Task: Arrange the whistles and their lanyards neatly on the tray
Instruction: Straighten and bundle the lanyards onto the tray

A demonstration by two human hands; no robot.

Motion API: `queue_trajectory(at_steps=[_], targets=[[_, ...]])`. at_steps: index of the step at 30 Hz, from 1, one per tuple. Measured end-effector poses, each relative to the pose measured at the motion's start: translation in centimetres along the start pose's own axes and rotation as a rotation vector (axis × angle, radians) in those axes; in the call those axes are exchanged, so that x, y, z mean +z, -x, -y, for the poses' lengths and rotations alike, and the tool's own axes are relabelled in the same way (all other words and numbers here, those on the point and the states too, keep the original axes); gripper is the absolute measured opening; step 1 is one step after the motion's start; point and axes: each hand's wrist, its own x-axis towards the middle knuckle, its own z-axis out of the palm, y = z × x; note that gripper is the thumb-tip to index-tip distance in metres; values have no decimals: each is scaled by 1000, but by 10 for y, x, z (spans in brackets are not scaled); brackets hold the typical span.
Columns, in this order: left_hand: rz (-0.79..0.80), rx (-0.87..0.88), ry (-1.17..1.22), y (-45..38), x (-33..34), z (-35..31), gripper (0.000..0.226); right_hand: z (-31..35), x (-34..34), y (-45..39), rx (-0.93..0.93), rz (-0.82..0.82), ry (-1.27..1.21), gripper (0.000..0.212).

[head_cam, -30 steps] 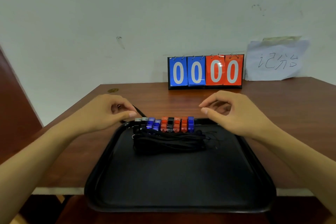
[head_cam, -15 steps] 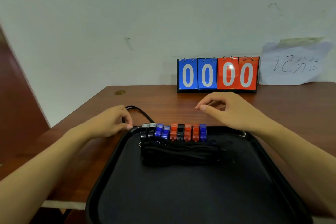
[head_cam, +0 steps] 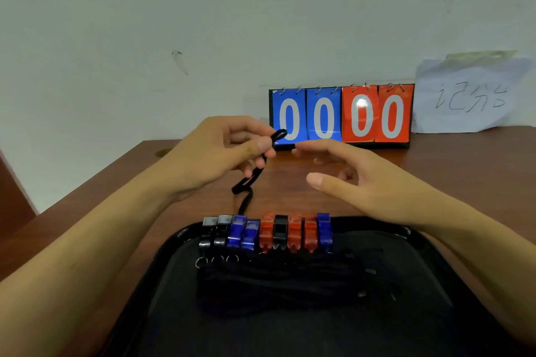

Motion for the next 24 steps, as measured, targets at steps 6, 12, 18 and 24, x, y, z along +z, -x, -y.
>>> queue_trajectory(at_steps=[6,12,18,24], targets=[[174,66,336,-1,18,-15,14,12,1,4,30,80,-322,80],[65,111,306,-1,0,-6,14,16,4,3,77,-5,-181,29],[-144,-65,265,2,-51,50,18,-6,-3,1,113,-191,-135,22],[-302,-142,210,2,-78,93,11,-31,-8,3,153,-320,-183,17]])
